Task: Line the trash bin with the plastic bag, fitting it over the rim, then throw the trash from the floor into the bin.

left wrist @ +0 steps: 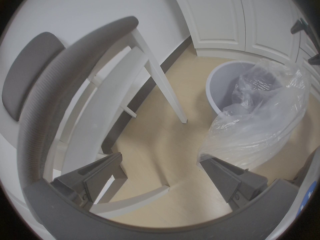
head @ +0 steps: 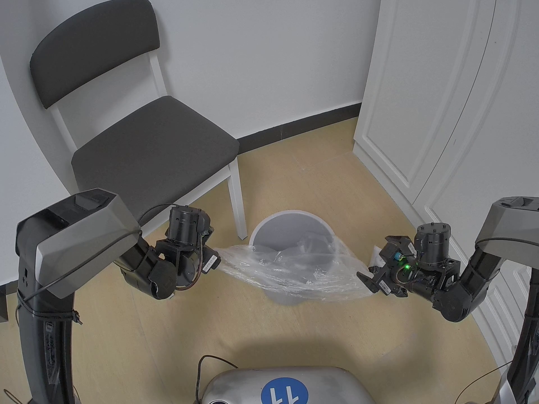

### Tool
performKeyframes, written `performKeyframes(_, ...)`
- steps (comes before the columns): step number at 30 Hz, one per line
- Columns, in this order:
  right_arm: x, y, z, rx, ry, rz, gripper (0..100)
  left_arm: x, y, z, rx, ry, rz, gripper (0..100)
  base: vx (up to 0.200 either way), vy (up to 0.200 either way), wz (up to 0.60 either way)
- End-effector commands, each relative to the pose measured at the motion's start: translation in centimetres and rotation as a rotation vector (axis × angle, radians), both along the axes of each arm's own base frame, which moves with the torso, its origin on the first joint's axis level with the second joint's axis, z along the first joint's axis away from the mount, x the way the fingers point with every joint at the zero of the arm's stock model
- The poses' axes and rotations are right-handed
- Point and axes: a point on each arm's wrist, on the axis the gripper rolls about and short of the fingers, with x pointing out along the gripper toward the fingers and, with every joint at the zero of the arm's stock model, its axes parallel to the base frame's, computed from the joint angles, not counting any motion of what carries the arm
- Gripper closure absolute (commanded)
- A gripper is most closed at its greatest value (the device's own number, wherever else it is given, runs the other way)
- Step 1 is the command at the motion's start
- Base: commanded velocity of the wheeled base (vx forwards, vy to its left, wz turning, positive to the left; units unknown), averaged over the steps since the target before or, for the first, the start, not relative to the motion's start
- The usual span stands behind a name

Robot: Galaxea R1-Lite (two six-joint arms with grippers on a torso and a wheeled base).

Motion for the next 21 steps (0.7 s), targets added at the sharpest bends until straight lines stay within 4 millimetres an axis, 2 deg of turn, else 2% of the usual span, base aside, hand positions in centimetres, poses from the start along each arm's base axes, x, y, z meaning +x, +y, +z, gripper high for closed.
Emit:
performKeyframes(1, -0.5, 2.9, 3.6, -0.124, -0.136, 0.085, 0, -1.5, 0.7, 0.6, 0.035, -0.05, -0.019, 0, 0.0, 0.0, 0.0)
performKeyframes(2, -1.3, 3.7, 3.1, -0.166, -0.122, 0.132, 0, -1.6, 0.9, 0.4, 0.056, -0.065, -0.03, 0, 0.0, 0.0, 0.0)
performKeyframes(6, -2.6, 4.2, 1.8, -0.206, -0.046, 0.17, 0, -1.2, 1.3, 0.0, 0.075, -0.089, -0.03, 0, 0.0, 0.0, 0.0)
performKeyframes(10, -2.4, 4.1, 0.5, -0.22, -0.007, 0.167, 0, -1.2, 1.9, 0.7, 0.052, -0.135, -0.029, 0, 0.0, 0.0, 0.0)
performKeyframes(13, -2.2, 4.0, -0.5, -0.23, 0.021, 0.163, 0, -2.4, 2.3, 1.6, 0.044, -0.155, -0.061, 0, 0.0, 0.0, 0.0)
performKeyframes(15, -2.1, 4.0, -0.8, -0.233, 0.028, 0.164, 0, -2.7, 2.5, 1.4, 0.056, -0.138, -0.081, 0, 0.0, 0.0, 0.0)
performKeyframes(17, -2.0, 4.0, -1.2, -0.237, 0.04, 0.164, 0, -2.6, 2.4, 0.5, 0.072, -0.116, -0.105, 0, 0.0, 0.0, 0.0)
performKeyframes(18, -2.1, 4.0, -1.5, -0.24, 0.048, 0.168, 0, -1.9, 2.2, -1.4, 0.081, -0.091, -0.107, 0, 0.0, 0.0, 0.0)
performKeyframes(21, -2.4, 3.9, -1.7, -0.246, 0.062, 0.171, 0, -1.1, 1.9, -2.3, 0.084, -0.091, -0.104, 0, 0.0, 0.0, 0.0)
